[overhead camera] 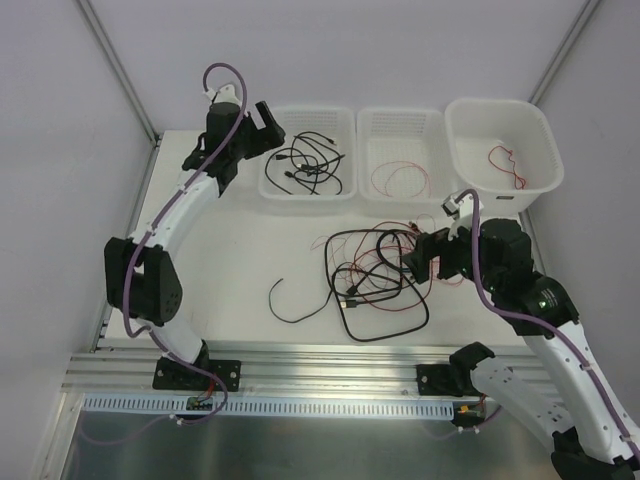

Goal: Untangle the cables

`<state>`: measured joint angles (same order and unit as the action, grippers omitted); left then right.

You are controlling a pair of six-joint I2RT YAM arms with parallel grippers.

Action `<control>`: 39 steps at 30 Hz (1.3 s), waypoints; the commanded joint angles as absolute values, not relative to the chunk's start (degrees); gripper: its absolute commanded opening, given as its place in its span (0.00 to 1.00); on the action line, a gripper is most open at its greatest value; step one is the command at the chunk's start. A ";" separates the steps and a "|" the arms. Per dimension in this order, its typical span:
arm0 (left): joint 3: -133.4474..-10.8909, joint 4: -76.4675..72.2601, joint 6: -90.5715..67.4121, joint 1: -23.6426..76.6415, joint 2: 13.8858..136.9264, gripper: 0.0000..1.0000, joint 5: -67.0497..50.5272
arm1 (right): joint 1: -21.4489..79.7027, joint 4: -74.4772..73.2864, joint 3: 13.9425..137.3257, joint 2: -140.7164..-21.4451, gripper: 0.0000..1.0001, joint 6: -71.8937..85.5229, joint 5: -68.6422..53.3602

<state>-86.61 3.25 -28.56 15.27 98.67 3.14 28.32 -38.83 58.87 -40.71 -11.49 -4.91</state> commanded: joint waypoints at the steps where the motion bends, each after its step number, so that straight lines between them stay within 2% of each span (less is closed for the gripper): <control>1: -83.86 2.29 -29.53 14.94 90.63 0.99 -2.09 | 28.48 -40.78 57.66 -39.29 0.97 -9.59 -5.97; 8: -66.64 2.20 -31.19 17.22 74.29 0.99 -14.75 | 29.27 -40.78 50.99 -39.64 0.97 -5.37 -11.33; 11: -56.89 2.55 -31.90 21.86 67.08 0.99 -17.67 | 30.14 -38.85 46.42 -39.11 0.97 -3.26 -11.51; 15: -44.85 2.64 -37.15 31.36 59.61 0.99 -13.11 | 31.29 -35.52 40.97 -37.53 0.97 -0.62 -11.25; 20: -33.23 2.11 -51.30 39.80 58.01 0.95 1.81 | 33.31 -33.75 36.66 -34.55 0.97 1.58 -9.32; 24: -34.09 0.62 -58.18 46.30 63.69 0.91 8.17 | 34.36 -34.62 35.68 -32.88 0.97 2.02 -7.56; 31: -42.88 0.18 -60.20 50.53 77.68 0.84 11.69 | 34.89 -35.59 34.54 -27.34 0.97 3.16 -6.59; 39: -46.58 0.17 -62.58 53.87 86.21 0.61 14.76 | 34.98 -37.53 34.54 -22.94 0.97 3.08 -7.29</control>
